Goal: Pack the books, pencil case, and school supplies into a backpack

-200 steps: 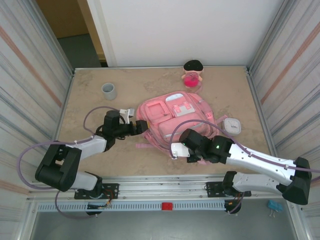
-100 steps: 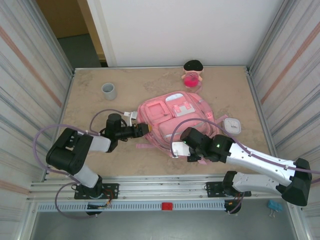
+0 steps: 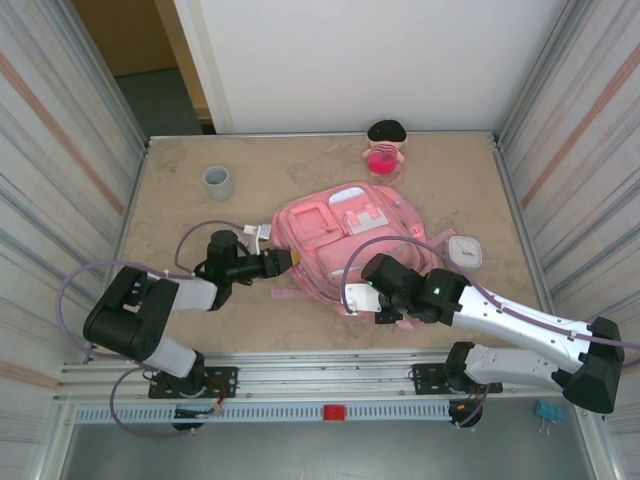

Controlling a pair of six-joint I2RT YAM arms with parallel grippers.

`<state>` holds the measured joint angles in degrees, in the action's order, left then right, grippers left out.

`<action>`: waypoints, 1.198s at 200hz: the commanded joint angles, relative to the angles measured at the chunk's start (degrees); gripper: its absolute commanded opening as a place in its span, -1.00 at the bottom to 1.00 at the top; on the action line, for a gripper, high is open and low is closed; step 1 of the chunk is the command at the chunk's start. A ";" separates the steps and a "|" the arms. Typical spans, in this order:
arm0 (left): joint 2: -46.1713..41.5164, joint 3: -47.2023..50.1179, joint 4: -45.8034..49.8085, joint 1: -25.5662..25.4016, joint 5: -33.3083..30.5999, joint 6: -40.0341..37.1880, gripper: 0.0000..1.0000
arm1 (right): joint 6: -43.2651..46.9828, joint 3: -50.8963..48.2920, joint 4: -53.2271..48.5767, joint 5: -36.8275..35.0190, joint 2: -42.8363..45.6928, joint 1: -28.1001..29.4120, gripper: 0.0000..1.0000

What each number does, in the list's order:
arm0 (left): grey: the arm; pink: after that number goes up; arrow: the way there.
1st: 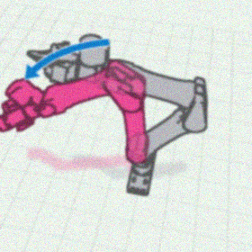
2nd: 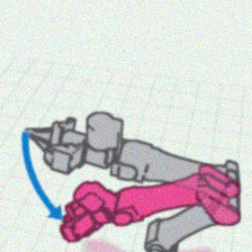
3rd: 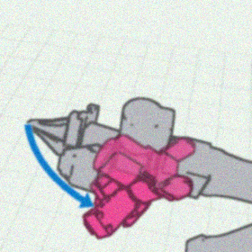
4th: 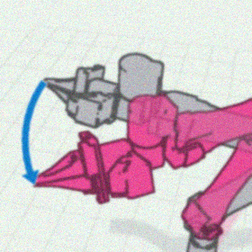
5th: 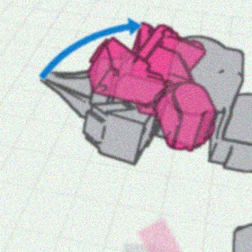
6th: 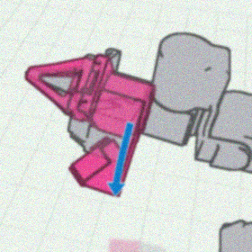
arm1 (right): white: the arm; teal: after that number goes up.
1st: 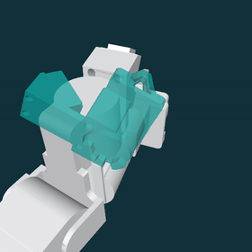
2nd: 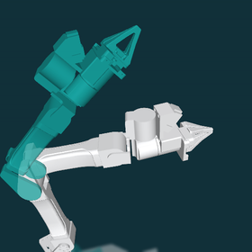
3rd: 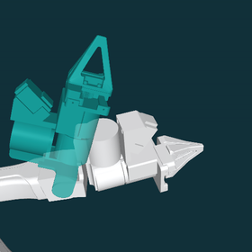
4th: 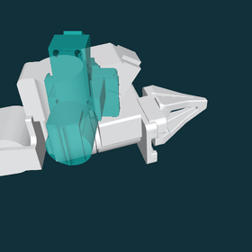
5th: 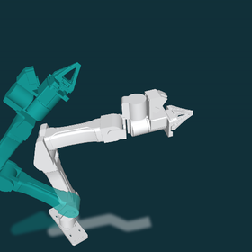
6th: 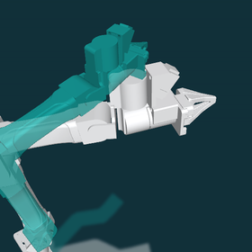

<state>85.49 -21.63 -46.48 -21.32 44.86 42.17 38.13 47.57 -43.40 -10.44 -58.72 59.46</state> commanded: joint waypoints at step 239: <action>-14.99 -3.28 23.67 -9.96 0.18 -15.75 -0.88 | -8.98 -0.26 11.85 -6.38 0.89 -2.33 -1.00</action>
<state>74.15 -21.43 -29.78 -27.55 42.85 32.77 34.37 47.24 -41.56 -11.16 -58.46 58.00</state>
